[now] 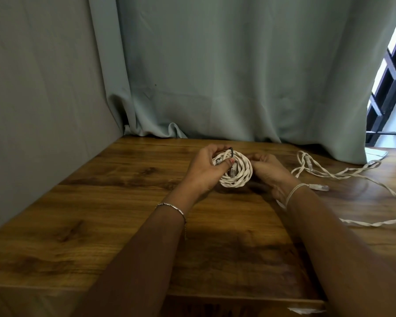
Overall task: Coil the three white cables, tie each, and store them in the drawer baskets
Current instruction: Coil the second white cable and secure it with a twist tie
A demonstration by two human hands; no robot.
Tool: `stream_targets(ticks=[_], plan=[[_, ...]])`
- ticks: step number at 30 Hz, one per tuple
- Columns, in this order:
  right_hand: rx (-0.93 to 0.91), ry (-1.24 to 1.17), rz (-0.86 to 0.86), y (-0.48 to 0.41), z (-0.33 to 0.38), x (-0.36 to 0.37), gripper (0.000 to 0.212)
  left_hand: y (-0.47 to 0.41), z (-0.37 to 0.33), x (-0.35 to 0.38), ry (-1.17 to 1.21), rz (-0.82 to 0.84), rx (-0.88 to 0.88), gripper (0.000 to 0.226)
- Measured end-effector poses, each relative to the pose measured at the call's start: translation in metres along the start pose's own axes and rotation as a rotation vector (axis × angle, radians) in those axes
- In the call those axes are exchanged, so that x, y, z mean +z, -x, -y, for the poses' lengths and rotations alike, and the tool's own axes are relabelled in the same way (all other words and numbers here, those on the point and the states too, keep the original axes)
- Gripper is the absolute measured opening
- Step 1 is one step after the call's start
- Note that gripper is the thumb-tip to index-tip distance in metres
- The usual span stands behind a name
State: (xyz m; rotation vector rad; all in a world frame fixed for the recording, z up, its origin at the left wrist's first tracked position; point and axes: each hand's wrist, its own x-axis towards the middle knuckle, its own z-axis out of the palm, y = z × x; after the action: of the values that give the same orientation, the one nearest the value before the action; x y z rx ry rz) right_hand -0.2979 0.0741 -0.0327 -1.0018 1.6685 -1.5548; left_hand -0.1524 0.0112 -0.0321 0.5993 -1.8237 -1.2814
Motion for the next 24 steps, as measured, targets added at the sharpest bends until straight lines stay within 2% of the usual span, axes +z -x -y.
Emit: stream_targets(ticks=[1,3,6,9,12,24], plan=[[-0.015,-0.027,-0.027,0.0,0.003,0.0,0.014,0.0,-0.001,0.0,0.008,-0.007,0.0,0.038],[-0.042,-0.046,-0.023,0.001,0.007,-0.001,0.033,0.0,-0.002,-0.002,0.03,-0.015,-0.012,0.037],[-0.072,-0.007,0.094,0.008,0.013,0.001,0.054,-0.001,0.0,-0.003,0.084,-0.03,-0.054,0.033],[-0.079,-0.012,0.165,0.014,0.015,0.003,0.043,-0.001,0.002,-0.004,0.182,-0.065,-0.094,0.027],[-0.068,-0.001,0.174,0.011,0.014,0.003,0.033,-0.002,0.003,-0.005,0.209,-0.075,-0.105,0.029],[-0.091,-0.02,0.227,0.012,0.012,0.004,0.033,-0.001,0.001,-0.012,0.426,-0.079,-0.233,0.033]])
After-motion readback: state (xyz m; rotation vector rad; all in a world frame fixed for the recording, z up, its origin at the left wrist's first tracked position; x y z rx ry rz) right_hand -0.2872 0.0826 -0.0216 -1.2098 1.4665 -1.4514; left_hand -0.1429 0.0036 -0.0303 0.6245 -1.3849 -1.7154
